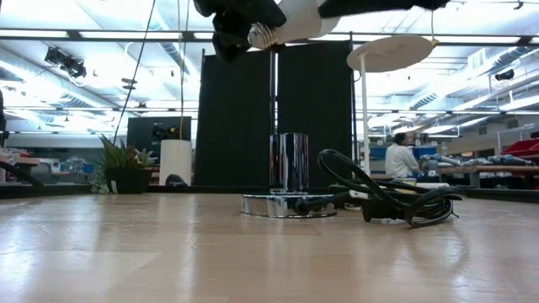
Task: Screw lightbulb
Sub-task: Insert the white lightbulb into the silver lamp
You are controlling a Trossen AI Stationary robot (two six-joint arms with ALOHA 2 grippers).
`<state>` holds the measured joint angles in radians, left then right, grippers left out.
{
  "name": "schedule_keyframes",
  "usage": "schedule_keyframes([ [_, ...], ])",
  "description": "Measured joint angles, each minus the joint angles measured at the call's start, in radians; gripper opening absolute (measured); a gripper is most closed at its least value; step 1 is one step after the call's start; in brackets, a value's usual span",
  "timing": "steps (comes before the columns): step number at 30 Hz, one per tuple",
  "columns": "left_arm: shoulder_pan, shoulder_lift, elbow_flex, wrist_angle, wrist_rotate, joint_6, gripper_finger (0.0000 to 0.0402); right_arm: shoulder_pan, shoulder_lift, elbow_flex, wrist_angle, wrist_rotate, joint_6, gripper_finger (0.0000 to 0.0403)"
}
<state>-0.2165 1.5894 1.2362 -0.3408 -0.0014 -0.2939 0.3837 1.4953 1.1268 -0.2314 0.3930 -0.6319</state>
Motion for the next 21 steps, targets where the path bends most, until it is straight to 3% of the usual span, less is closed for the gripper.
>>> schedule_keyframes([
  [13,0.000,0.000,0.000,0.008,0.008,-0.003,0.0145,-0.013,0.058,0.001,0.092,-0.020,-0.027,0.0371],
  [21,0.000,0.000,0.000,0.034,0.075,0.003,0.0145,-0.019,0.058,0.001,0.104,-0.077,-0.042,0.0325],
])
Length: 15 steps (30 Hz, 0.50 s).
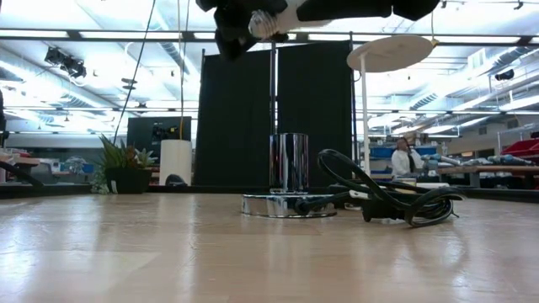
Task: Screw lightbulb
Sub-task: Insert the white lightbulb into the silver lamp
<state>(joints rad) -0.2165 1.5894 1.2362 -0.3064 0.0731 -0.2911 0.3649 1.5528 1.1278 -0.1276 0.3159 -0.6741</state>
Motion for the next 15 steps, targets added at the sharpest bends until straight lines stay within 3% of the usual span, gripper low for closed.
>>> schedule_keyframes([
  [9,0.000,0.000,0.000,0.006,0.025,0.002,0.0145,0.000,0.000,0.000,0.001,-0.019,-0.011,0.0272],
  [15,0.000,0.000,0.000,0.008,0.024,-0.005,0.0149,0.001,0.000,0.000,0.003,-0.029,0.011,0.0268],
])
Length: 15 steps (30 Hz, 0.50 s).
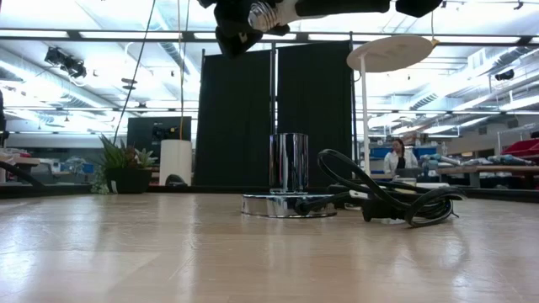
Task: Screw lightbulb
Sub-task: Insert the white lightbulb into the silver lamp
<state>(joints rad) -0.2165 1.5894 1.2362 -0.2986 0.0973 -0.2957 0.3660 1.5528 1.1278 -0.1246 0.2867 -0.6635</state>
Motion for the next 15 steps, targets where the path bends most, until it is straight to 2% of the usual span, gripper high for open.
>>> schedule_keyframes([
  [4,-0.001,0.000,0.000,-0.004,-0.041,-0.003,0.0172,0.000,0.000,0.000,-0.002,0.000,0.016,0.0278],
  [10,0.000,0.000,0.000,-0.035,-0.074,0.007,0.0224,0.005,0.000,0.000,-0.009,-0.001,0.069,0.0269],
  [15,0.000,0.000,0.000,-0.097,-0.097,0.038,0.0238,0.004,0.000,0.000,-0.046,-0.004,0.090,0.0272],
])
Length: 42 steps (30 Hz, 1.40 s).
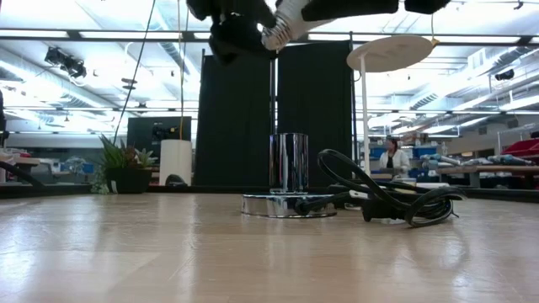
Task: Screw lightbulb
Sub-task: Insert the white lightbulb into the silver lamp
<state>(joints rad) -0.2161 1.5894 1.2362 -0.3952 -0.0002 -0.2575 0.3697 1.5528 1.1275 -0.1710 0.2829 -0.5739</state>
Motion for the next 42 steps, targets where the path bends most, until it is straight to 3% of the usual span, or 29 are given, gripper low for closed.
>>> schedule_keyframes([
  [5,-0.007,-0.028,0.000,-0.131,-0.070,0.007,0.0237,-0.004,0.000,0.000,-0.045,0.003,0.065,0.0274],
  [11,-0.085,-0.031,-0.028,-0.227,-0.234,0.013,0.0236,-0.004,-0.001,0.000,-0.108,0.024,0.200,0.0274],
  [17,-0.150,-0.030,-0.175,-0.005,-0.368,-0.037,0.0236,-0.014,-0.001,0.020,-0.184,0.030,0.324,0.0273],
  [24,-0.171,-0.030,-0.428,0.510,-0.471,-0.107,0.0236,-0.048,-0.002,0.090,-0.265,0.023,0.400,0.0273],
  [28,-0.171,-0.027,-0.526,0.693,-0.516,-0.139,0.0236,-0.069,-0.002,0.099,-0.308,-0.021,0.436,0.0273],
  [42,-0.204,0.220,-0.555,1.048,-0.674,-0.084,0.0236,-0.115,0.000,0.100,-0.298,-0.062,0.488,0.0273],
])
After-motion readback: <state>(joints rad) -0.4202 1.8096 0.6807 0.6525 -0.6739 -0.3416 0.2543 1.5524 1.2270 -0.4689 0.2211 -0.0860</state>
